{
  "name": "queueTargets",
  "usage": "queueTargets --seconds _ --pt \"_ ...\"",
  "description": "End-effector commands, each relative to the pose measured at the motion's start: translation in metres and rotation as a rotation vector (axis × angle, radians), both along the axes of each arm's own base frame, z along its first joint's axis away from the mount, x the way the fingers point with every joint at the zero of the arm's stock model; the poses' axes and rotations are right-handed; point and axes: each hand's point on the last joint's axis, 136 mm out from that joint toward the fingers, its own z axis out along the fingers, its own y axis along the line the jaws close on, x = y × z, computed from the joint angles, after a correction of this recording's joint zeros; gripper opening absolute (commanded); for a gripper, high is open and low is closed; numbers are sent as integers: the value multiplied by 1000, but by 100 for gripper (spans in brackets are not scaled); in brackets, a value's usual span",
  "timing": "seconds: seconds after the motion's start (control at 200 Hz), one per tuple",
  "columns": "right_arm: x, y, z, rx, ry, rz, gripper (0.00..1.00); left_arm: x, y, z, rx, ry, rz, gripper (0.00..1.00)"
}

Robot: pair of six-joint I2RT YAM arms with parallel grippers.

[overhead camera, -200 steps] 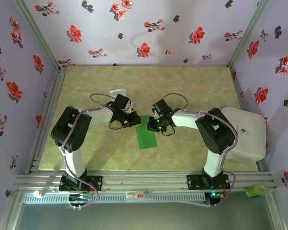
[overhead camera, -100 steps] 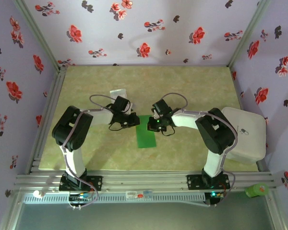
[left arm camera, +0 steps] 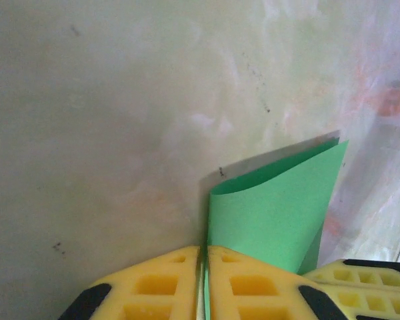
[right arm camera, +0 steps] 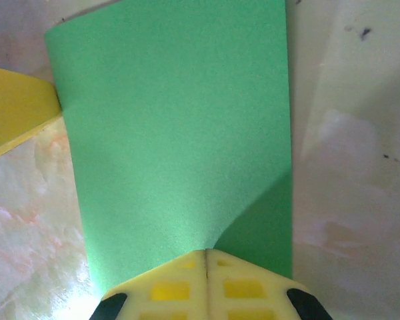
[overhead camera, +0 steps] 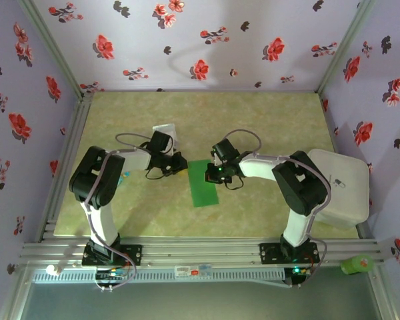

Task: Fold a paper plane with a square sheet of paper (pick it up from the middle)
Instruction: First fold the square sheet of paper in half at the center of the table.

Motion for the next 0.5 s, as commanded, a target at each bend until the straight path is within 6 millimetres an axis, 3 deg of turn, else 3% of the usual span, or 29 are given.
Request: queueTargets --seconds 0.0,0.22,0.495 --pt "-46 -69 -61 -307 187 -51 0 7 5 25 3 -38 55 13" --pt "-46 -72 -62 -327 199 -33 0 -1 -12 50 -48 -106 15 14" --pt "-45 -73 -63 -330 205 -49 0 -10 -39 29 -103 -57 -92 7"
